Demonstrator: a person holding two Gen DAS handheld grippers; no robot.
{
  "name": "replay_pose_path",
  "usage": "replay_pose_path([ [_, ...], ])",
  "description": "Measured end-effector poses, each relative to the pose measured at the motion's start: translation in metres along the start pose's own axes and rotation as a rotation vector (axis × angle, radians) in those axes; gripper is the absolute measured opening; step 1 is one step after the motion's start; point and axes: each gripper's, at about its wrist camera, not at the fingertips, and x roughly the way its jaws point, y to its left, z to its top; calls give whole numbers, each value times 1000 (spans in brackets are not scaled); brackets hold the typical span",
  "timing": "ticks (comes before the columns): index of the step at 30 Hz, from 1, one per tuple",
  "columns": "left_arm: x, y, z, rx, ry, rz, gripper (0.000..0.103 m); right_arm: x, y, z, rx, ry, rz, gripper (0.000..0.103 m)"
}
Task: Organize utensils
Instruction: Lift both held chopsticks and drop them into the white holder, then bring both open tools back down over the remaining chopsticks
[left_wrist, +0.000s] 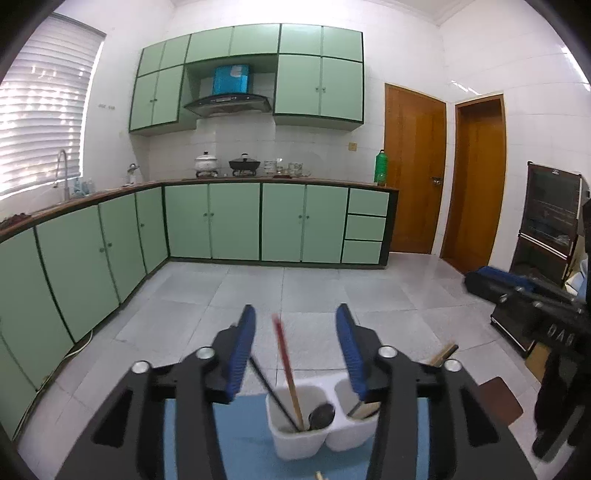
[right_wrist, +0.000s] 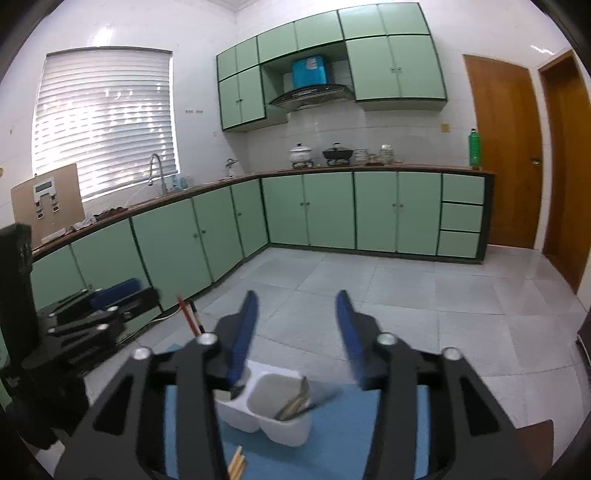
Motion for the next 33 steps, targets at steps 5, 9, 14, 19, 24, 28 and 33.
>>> replay_pose_path([
  [5,-41,-2,-40,29,24,32,67,-40,-8,-37,-20,-18,-73,84],
  [9,-66,-5,-93,4,92,43,78,-66,-6,-80,2,11,-84,92],
  [14,-84,-6,-167,-31,179,77,80,-83,7,-156,23,104,-96,94],
  [19,-90,-6,-234,-36,306,132,81,-88,29,-228,71,236,-103,94],
  [24,-96,6,-267,-48,390,194,82,-83,58,-276,78,372,-77,94],
  [28,-100,13,-282,-69,429,209,83,-81,80,-296,79,441,-28,94],
  [33,-103,23,-295,-99,462,228,84,-83,98,-305,49,484,4,94],
])
